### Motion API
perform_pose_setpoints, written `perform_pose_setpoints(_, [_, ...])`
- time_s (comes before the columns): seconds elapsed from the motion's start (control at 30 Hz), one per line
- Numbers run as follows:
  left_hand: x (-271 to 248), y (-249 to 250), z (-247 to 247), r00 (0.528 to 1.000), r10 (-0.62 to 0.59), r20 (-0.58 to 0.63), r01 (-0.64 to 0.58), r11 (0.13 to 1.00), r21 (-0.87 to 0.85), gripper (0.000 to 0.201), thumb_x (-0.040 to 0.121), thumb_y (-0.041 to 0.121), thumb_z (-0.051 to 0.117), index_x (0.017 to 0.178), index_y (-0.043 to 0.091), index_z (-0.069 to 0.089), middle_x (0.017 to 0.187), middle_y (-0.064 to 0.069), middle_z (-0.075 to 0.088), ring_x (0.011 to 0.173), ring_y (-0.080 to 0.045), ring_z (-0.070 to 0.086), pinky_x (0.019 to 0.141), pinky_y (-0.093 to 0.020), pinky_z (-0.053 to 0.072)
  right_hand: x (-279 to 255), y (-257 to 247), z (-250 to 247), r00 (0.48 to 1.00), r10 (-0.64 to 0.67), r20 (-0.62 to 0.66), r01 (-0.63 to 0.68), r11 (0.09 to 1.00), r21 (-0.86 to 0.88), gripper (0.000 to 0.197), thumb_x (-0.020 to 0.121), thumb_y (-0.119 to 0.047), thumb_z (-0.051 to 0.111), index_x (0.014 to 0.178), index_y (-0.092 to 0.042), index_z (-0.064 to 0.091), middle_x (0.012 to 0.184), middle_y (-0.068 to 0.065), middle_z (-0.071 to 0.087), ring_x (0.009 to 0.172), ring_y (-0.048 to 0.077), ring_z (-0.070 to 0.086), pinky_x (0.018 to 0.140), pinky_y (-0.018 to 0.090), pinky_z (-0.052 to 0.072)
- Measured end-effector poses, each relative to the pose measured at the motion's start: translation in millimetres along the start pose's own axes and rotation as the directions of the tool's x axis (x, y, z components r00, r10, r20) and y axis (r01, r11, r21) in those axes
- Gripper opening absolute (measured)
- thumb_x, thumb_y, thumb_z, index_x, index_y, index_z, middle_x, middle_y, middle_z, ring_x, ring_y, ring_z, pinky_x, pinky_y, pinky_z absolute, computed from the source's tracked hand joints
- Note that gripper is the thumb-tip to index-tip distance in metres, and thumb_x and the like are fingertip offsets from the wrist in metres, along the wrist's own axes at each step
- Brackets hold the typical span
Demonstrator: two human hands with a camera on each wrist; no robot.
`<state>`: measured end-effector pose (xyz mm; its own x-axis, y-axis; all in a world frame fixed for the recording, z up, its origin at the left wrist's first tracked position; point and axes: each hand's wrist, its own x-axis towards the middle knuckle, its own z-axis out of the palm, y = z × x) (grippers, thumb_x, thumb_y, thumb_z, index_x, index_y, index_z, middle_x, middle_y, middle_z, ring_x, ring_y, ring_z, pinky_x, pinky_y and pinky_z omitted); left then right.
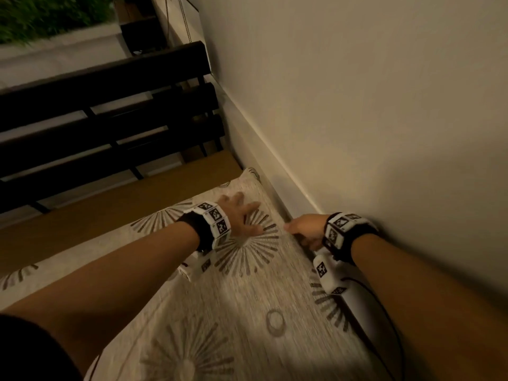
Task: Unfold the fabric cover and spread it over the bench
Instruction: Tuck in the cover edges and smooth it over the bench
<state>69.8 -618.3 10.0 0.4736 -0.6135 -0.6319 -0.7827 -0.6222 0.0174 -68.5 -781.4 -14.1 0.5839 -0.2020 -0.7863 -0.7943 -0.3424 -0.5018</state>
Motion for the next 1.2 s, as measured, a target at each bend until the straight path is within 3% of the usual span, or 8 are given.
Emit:
perform_pose_setpoints(0.1, [-5.0, -1.2, 9.0, 1.0, -0.017, 0.0, 0.017, 1.0, 0.0, 0.094, 0.069, 0.089, 0.039, 0.144, 0.056, -0.007, 0.161, 0.001, -0.014, 0.145, -0.043, -0.002, 0.112, -0.065, 0.014, -8.6, 19.8, 5.4, 0.988, 0.022, 0.152, -0.033, 0.997, 0.072, 0.042, 0.101, -0.026, 0.044, 0.14, -0.013, 0.039, 0.126, 0.004, 0.045, 0.11, 0.028, 0.053, 0.075, 0.034, 0.05])
perform_pose_setpoints(0.2, [-0.6, 5.1, 5.5, 0.999, -0.038, -0.028, 0.038, 0.999, 0.012, 0.101, 0.062, 0.091, 0.046, 0.142, 0.057, -0.006, 0.16, 0.0, -0.011, 0.143, -0.044, 0.003, 0.11, -0.064, 0.02, -3.0, 42.8, 8.6, 0.983, 0.047, 0.178, -0.06, 0.996, 0.071, 0.042, 0.098, -0.029, 0.05, 0.133, -0.006, 0.049, 0.131, 0.009, 0.056, 0.112, 0.03, 0.058, 0.094, 0.044, 0.051])
perform_pose_setpoints(0.3, [6.0, 12.3, 5.9, 0.995, -0.054, -0.089, 0.058, 0.997, 0.049, 0.108, 0.056, 0.091, 0.052, 0.142, 0.056, -0.004, 0.159, -0.002, -0.002, 0.14, -0.045, 0.013, 0.104, -0.064, 0.029, -7.9, 48.4, 11.3, 0.986, 0.034, 0.165, -0.05, 0.994, 0.093, 0.023, 0.099, -0.029, 0.048, 0.115, -0.014, 0.054, 0.109, 0.004, 0.061, 0.095, 0.022, 0.06, 0.074, 0.03, 0.054])
perform_pose_setpoints(0.47, [13.2, 12.1, 5.9, 0.996, -0.077, -0.047, 0.078, 0.997, 0.005, 0.112, 0.053, 0.092, 0.054, 0.14, 0.06, -0.008, 0.159, 0.002, -0.012, 0.142, -0.046, 0.001, 0.106, -0.068, 0.023, -0.9, 50.1, 12.7, 0.99, 0.065, 0.129, -0.075, 0.995, 0.072, 0.018, 0.098, -0.028, 0.046, 0.098, -0.015, 0.059, 0.099, 0.01, 0.059, 0.089, 0.031, 0.058, 0.086, 0.046, 0.051])
perform_pose_setpoints(0.63, [-8.5, 14.1, 10.9, 0.993, -0.047, -0.104, 0.03, 0.987, -0.159, 0.105, 0.066, 0.088, 0.046, 0.147, 0.048, -0.008, 0.16, 0.001, -0.02, 0.145, -0.038, -0.017, 0.111, -0.068, 0.006, -13.2, 28.1, 11.2, 0.998, -0.063, -0.027, 0.051, 0.943, -0.328, 0.058, 0.097, -0.031, 0.045, 0.149, -0.015, 0.027, 0.151, 0.008, 0.035, 0.137, 0.027, 0.038, 0.11, 0.034, 0.032])
perform_pose_setpoints(0.87, [-113.0, 3.5, 76.5, 0.959, -0.197, -0.206, 0.124, 0.938, -0.323, 0.087, 0.083, 0.077, 0.031, 0.152, 0.035, 0.002, 0.162, -0.004, -0.009, 0.148, -0.033, -0.006, 0.117, -0.057, 0.008, -51.4, 29.9, 44.2, 0.953, -0.273, -0.132, 0.163, 0.829, -0.535, 0.064, 0.099, -0.025, 0.042, 0.153, -0.018, 0.009, 0.16, 0.01, 0.014, 0.144, 0.027, 0.026, 0.116, 0.034, 0.024])
perform_pose_setpoints(1.03, [-190.1, -11.8, 149.9, 0.95, -0.25, -0.186, 0.188, 0.936, -0.298, 0.083, 0.086, 0.075, 0.029, 0.153, 0.033, 0.001, 0.162, -0.008, -0.008, 0.147, -0.036, -0.006, 0.116, -0.056, 0.009, -92.6, 62.5, 97.0, 0.941, -0.256, -0.222, 0.004, 0.664, -0.748, 0.06, 0.099, -0.03, 0.035, 0.152, -0.023, 0.01, 0.161, 0.008, -0.008, 0.147, 0.031, 0.01, 0.117, 0.044, 0.021])
perform_pose_setpoints(1.2, [-237.7, 3.6, 205.0, 0.975, -0.158, -0.157, 0.102, 0.944, -0.314, 0.084, 0.084, 0.077, 0.031, 0.152, 0.037, 0.003, 0.162, -0.009, -0.009, 0.147, -0.038, -0.006, 0.115, -0.059, 0.011, -136.3, 62.5, 183.7, 0.905, -0.387, -0.174, 0.121, 0.628, -0.769, 0.055, 0.1, -0.036, 0.027, 0.152, -0.022, 0.014, 0.162, 0.006, -0.005, 0.148, 0.027, 0.002, 0.12, 0.045, 0.011])
